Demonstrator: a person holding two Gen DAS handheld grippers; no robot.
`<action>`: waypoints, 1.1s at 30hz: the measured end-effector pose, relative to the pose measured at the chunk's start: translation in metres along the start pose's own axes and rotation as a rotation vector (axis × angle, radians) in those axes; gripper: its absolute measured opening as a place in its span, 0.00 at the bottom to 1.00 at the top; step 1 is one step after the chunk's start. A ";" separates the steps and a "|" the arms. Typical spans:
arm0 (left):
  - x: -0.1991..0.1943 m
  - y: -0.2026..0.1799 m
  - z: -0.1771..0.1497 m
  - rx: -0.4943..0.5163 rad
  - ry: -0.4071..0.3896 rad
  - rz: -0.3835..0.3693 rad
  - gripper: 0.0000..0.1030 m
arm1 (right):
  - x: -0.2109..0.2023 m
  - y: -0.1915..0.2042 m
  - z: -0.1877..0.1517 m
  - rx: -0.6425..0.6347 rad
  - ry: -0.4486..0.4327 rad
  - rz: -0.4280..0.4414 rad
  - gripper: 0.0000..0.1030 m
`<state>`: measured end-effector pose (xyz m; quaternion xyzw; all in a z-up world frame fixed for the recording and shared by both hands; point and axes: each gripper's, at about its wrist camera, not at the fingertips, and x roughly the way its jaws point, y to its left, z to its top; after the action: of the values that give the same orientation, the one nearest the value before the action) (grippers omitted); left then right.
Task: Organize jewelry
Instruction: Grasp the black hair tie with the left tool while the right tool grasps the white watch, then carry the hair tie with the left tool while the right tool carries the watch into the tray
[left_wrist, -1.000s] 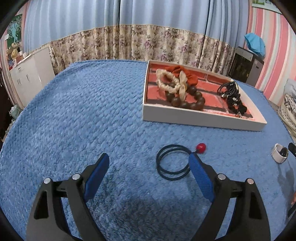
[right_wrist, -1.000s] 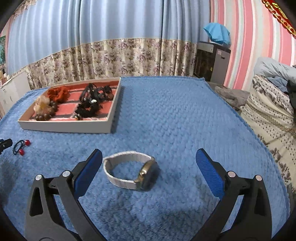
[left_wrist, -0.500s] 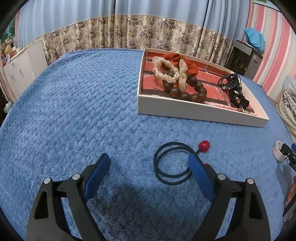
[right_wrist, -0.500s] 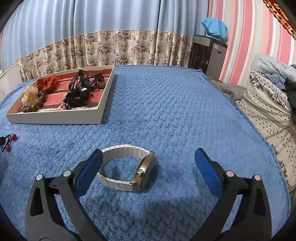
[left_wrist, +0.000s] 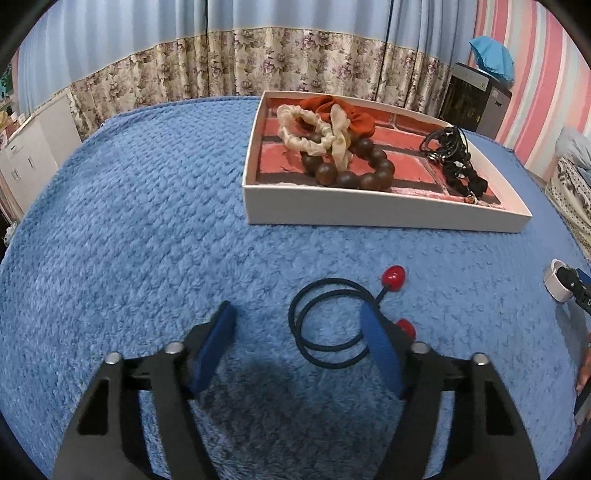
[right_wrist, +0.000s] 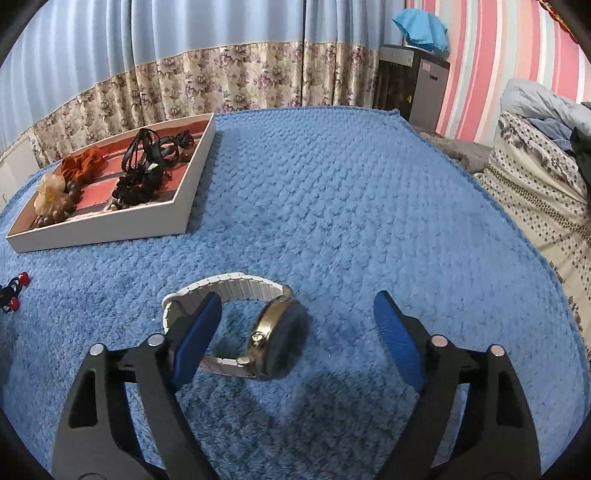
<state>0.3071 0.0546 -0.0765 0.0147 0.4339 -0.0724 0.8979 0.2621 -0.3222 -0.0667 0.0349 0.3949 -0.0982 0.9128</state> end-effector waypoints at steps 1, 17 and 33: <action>-0.001 0.000 0.000 0.000 -0.002 0.003 0.59 | 0.001 0.001 0.000 -0.004 0.007 0.000 0.71; -0.002 0.002 0.000 0.003 -0.018 0.018 0.19 | 0.008 0.007 -0.003 -0.040 0.051 0.015 0.23; -0.021 0.005 0.002 -0.017 -0.079 -0.011 0.04 | -0.013 0.002 0.001 -0.015 -0.005 0.040 0.15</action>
<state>0.2970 0.0620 -0.0589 0.0019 0.3990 -0.0742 0.9139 0.2548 -0.3183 -0.0561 0.0359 0.3925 -0.0771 0.9158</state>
